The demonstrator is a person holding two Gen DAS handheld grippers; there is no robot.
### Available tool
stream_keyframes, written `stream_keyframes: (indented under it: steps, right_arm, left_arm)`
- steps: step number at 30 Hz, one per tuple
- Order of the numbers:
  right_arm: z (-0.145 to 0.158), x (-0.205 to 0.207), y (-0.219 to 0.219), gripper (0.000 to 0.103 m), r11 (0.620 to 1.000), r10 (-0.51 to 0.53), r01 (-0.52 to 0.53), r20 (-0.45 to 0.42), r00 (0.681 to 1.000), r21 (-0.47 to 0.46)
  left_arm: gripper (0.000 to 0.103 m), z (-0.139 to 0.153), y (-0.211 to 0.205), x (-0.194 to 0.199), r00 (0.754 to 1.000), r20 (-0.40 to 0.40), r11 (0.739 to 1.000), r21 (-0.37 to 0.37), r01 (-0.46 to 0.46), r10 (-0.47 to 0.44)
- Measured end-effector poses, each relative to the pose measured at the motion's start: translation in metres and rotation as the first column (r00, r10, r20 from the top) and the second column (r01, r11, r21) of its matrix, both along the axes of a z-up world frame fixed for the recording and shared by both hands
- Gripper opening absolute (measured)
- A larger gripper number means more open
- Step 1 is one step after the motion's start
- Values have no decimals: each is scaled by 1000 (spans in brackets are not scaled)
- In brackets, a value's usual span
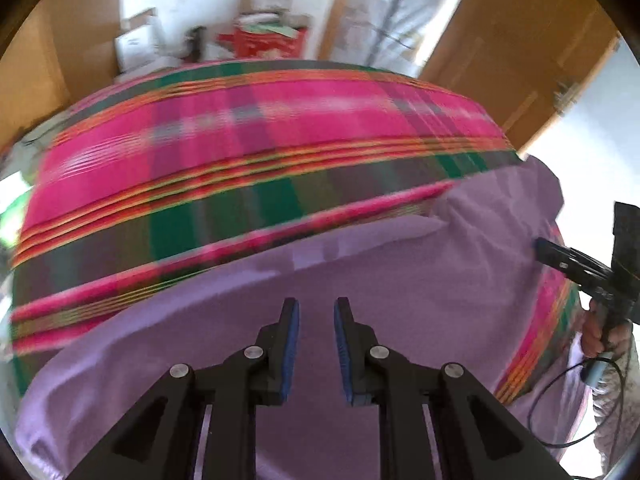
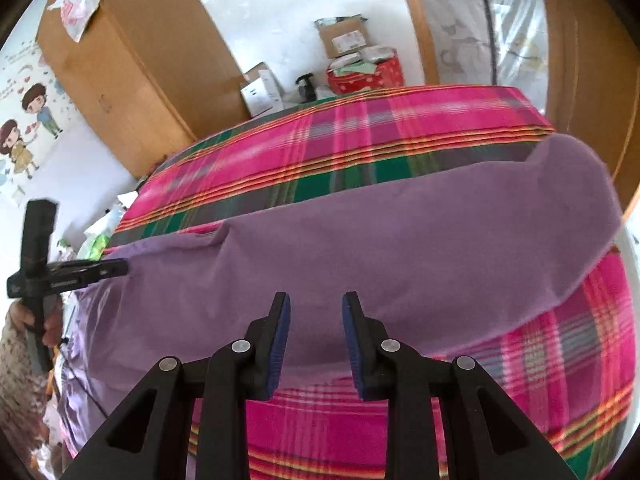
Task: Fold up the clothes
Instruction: 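Lift the fold with the right gripper and lay it across the garment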
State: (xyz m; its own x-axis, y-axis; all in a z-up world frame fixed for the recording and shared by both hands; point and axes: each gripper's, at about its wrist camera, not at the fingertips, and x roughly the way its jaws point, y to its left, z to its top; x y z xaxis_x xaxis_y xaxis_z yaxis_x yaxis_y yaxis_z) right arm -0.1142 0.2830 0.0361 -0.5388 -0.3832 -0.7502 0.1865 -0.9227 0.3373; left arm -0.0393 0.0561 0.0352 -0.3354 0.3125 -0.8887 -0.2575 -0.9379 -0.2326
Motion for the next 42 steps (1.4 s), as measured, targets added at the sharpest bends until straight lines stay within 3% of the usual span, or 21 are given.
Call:
stream_keyframes:
  steps: [4, 9, 15, 18, 21, 28, 31, 35, 38, 42]
  right_arm:
    - [-7, -5, -1, 28, 1000, -6, 6, 9, 1000, 0]
    - [-12, -9, 1, 28, 1000, -16, 16, 10, 1000, -5]
    - [-14, -9, 7, 28, 999, -33, 33, -6, 999, -12]
    - [-13, -7, 16, 28, 999, -50, 50, -17, 999, -10]
    - [-5, -2, 33, 28, 996, -90, 89, -53, 995, -12]
    - [16, 14, 108, 28, 949, -315, 316, -143, 938, -22]
    - [16, 21, 140, 28, 909, -416, 416, -136, 899, -33]
    - [7, 22, 182, 30, 832, -549, 537, -67, 833, -141]
    - [-3, 16, 200, 31, 804, -541, 523, 18, 841, -283]
    - [-14, 12, 206, 31, 767, -494, 488, 101, 863, -416]
  left_arm:
    - [18, -7, 26, -18, 998, 13, 998, 5, 66, -66]
    - [18, -6, 39, -41, 999, -1, 998, 30, 54, -54]
    - [18, -11, 29, -75, 997, 1, 995, 69, -71, 71]
    - [18, -12, 26, -84, 992, -17, 991, 51, -124, 125]
    - [18, -12, 20, -83, 988, 6, 984, 87, -156, 156]
    - [18, 8, 35, -58, 997, -45, 996, 64, -56, 59]
    - [18, 18, 53, -41, 995, -96, 1000, 10, 20, -19]
    - [18, 21, 89, -16, 977, -140, 985, -90, 150, -161]
    - [18, 21, 110, 2, 956, -145, 962, -138, 236, -256]
    - [18, 19, 117, 17, 944, -137, 947, -165, 277, -300]
